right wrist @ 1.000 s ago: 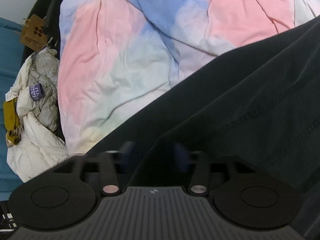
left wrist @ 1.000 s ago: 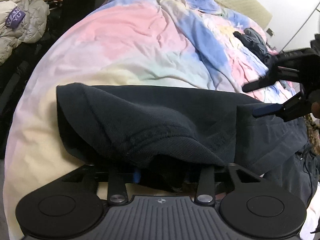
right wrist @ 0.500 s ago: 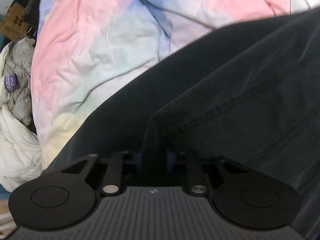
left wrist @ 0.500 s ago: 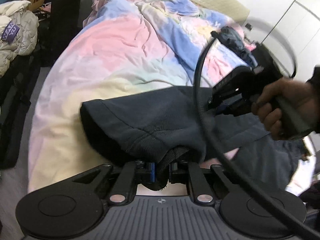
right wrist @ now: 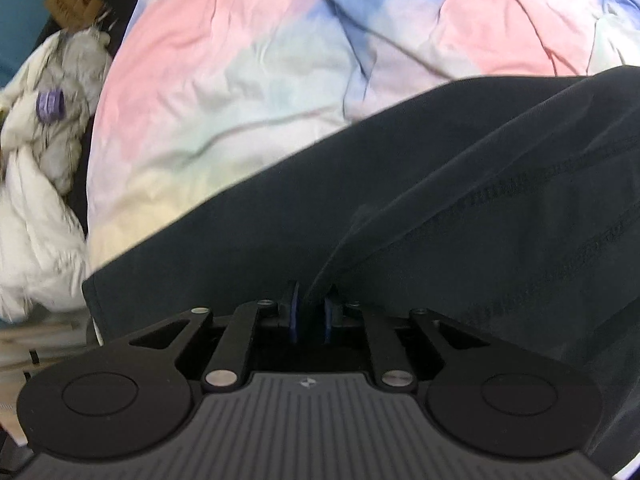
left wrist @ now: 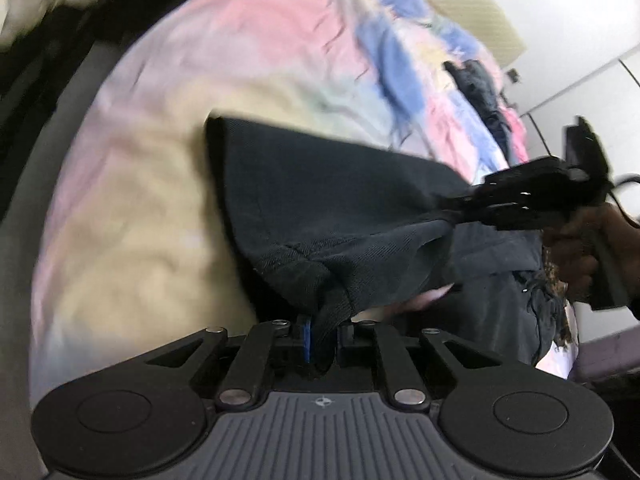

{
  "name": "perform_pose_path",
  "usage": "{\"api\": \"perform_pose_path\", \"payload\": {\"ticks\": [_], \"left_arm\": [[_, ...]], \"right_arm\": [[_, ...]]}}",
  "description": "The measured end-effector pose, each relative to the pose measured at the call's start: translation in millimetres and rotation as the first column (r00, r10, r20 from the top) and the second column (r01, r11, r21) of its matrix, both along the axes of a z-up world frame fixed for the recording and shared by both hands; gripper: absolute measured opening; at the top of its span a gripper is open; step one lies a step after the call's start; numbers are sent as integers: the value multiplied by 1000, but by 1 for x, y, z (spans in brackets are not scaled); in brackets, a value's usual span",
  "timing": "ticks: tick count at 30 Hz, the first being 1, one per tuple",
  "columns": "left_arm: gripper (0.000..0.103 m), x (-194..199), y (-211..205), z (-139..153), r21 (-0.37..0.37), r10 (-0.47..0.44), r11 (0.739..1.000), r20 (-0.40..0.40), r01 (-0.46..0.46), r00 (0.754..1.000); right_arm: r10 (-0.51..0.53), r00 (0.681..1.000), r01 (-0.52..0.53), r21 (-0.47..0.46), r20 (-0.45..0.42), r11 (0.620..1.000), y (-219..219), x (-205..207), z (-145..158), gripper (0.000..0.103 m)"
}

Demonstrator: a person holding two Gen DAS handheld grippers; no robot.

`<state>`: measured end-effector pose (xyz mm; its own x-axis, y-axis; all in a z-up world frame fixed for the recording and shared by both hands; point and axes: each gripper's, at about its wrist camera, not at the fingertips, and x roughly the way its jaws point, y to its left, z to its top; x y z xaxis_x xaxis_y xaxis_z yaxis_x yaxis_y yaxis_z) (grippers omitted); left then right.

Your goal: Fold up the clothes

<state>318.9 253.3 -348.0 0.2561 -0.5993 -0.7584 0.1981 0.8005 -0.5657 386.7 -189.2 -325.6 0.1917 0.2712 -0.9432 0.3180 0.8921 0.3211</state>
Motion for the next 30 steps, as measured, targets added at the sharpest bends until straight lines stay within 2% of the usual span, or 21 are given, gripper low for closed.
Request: {"api": "perform_pose_path", "payload": {"ticks": [2, 4, 6, 7, 13, 15, 18, 22, 27, 30], "left_arm": [[14, -5, 1, -8, -12, 33, 999, -30, -33, 999], [24, -7, 4, -5, -9, 95, 995, -17, -96, 995], [29, -13, 7, 4, -18, 157, 988, 5, -157, 988], [35, -17, 9, 9, -28, 182, 983, 15, -182, 983], [58, -42, 7, 39, -49, 300, 953, 51, -298, 953], [61, -52, 1, 49, -48, 335, 942, 51, -333, 941], [72, -71, -16, 62, -50, 402, 915, 39, -400, 915], [78, -101, -47, 73, -71, 457, 887, 10, -455, 889], [78, -136, -103, 79, -7, 487, 874, -8, -487, 874], [79, -157, -133, 82, 7, 523, 852, -35, -523, 852]], "right_arm": [[8, 1000, -9, 24, 17, 1000, 0, -9, 2, 22], [21, 998, -23, 41, 56, 999, -4, -20, 11, 25], [31, 995, -37, 57, 93, 998, -10, -33, 22, 26], [36, 993, -44, 64, 111, 997, -13, -39, 27, 26], [71, 975, -83, 51, 209, 995, -51, -80, 61, 26], [74, 970, -86, 41, 234, 995, -68, -96, 70, 26], [54, 964, -66, 38, 262, 997, -99, -121, 80, 27], [7, 961, -18, 36, 277, 999, -148, -159, 82, 27], [-39, 953, 24, 53, 300, 998, -217, -201, 84, 27], [-50, 945, 35, 52, 322, 998, -255, -221, 84, 27]]}}
